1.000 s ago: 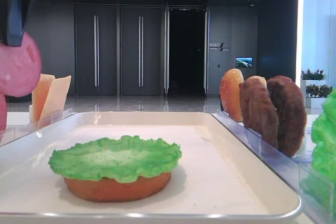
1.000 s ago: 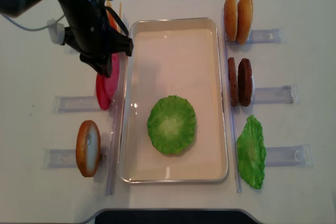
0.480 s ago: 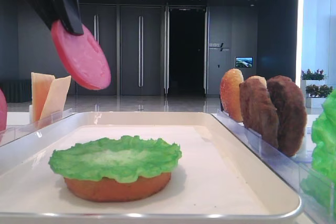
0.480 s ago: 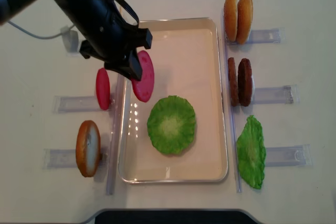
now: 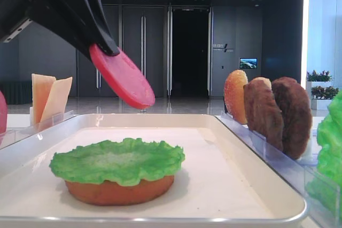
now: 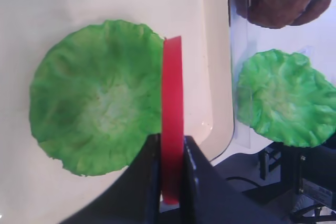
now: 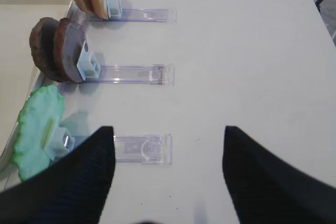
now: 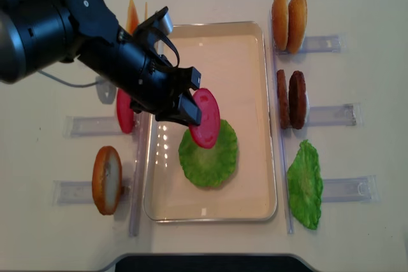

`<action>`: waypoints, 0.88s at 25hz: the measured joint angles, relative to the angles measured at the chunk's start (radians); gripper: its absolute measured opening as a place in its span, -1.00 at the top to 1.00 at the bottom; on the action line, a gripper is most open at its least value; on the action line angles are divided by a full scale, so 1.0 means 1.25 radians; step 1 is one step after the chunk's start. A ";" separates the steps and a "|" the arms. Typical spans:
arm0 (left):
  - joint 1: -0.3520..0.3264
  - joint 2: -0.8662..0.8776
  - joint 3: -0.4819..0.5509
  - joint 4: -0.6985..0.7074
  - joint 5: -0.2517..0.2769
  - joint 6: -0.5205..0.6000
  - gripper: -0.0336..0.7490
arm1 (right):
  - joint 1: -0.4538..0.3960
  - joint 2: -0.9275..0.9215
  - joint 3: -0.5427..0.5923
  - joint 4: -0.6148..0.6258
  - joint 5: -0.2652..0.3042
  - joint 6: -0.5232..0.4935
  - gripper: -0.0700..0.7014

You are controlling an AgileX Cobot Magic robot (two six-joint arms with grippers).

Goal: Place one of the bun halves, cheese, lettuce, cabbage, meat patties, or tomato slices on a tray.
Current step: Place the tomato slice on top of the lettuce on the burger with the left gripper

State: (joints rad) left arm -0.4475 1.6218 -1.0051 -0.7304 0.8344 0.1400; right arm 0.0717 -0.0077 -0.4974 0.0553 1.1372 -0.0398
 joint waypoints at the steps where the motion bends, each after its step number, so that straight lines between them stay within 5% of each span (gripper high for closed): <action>1: 0.000 0.000 0.007 -0.016 -0.003 0.014 0.77 | 0.000 0.000 0.000 0.000 0.000 0.000 -0.36; 22: 0.000 0.092 0.025 -0.113 -0.001 0.114 0.77 | 0.000 0.000 0.000 0.000 0.000 0.000 -0.36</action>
State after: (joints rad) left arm -0.4475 1.7371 -0.9744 -0.8718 0.8336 0.2826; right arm 0.0717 -0.0077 -0.4974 0.0553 1.1372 -0.0398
